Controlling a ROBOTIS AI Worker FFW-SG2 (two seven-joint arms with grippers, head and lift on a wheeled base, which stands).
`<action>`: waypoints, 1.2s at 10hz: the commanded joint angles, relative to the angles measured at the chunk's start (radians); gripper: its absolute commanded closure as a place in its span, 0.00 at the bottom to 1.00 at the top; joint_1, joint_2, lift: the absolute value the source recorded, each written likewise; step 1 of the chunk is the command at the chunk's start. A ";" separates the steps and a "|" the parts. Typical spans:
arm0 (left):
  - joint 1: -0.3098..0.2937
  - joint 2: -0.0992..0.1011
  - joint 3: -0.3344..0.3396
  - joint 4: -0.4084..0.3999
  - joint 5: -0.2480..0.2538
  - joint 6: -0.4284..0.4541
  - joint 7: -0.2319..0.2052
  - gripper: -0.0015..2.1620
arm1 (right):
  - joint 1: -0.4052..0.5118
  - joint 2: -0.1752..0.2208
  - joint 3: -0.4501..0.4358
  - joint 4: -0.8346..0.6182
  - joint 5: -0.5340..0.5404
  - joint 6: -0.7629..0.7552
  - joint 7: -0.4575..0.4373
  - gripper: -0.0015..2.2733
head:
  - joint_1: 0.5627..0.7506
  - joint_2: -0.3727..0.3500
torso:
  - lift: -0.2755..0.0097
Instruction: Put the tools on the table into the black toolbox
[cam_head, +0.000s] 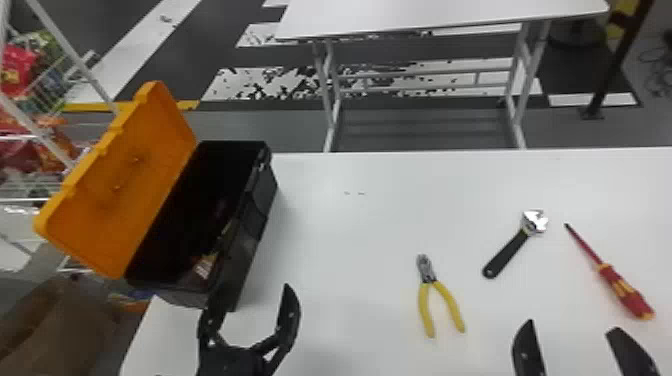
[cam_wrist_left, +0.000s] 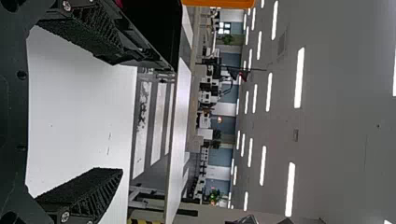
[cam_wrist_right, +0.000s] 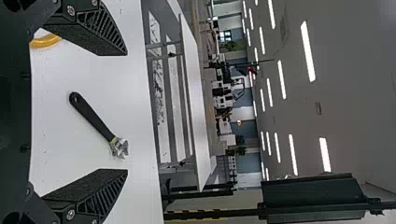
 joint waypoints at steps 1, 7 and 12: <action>0.000 0.000 0.000 0.000 0.000 0.000 -0.001 0.04 | 0.000 0.000 0.000 0.001 0.000 0.002 0.000 0.05 | 0.70 0.82 | 0.70; -0.006 -0.001 -0.003 0.004 0.000 0.000 -0.007 0.04 | -0.004 -0.001 0.000 0.004 0.001 0.002 0.002 0.05 | 0.70 0.81 | 0.70; -0.006 0.002 -0.004 0.004 0.000 0.003 -0.008 0.04 | -0.026 -0.003 0.026 0.004 0.031 0.063 0.002 0.05 | 0.70 0.82 | 0.70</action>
